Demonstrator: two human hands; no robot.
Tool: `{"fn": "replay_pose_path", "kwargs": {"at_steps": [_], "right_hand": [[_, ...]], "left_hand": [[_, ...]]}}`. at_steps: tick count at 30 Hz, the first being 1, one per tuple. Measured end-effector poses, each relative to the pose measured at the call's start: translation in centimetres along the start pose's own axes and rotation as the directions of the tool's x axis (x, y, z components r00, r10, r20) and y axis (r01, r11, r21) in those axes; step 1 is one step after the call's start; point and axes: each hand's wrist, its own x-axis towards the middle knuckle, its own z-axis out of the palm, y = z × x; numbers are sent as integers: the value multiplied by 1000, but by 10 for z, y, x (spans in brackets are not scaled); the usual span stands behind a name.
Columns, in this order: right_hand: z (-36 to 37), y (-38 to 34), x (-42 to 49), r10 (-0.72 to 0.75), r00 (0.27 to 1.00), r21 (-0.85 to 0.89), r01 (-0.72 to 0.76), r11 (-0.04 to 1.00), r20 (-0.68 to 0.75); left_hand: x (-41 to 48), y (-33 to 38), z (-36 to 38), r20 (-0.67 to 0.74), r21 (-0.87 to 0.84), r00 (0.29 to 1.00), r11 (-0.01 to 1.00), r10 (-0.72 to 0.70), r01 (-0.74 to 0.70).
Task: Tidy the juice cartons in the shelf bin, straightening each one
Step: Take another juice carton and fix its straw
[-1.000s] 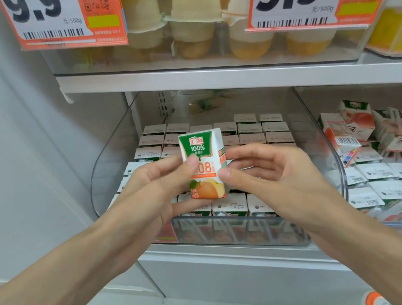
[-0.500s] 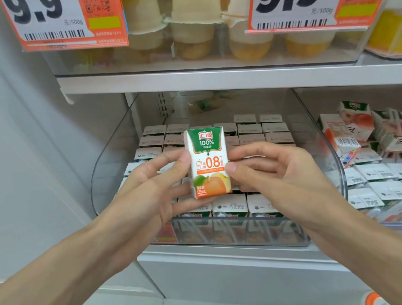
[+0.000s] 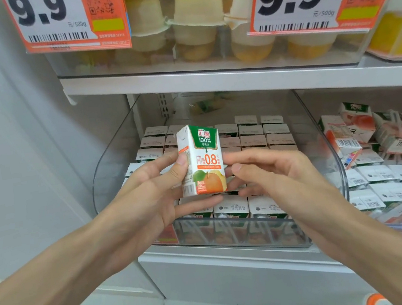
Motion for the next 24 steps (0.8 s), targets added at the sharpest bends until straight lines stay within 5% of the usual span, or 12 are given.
{"fn": "replay_pose_path", "kwargs": {"at_steps": [9,24], "right_hand": [[7,1,-1,33,992,-8,-33,999,124],[3,5,1,-30,999,26,29,999,34]], "left_hand": [[-2,-6,-3,-5,265,996,961,85,-80],[2,-4,1,15,128,1000,991,27,-28]]}}
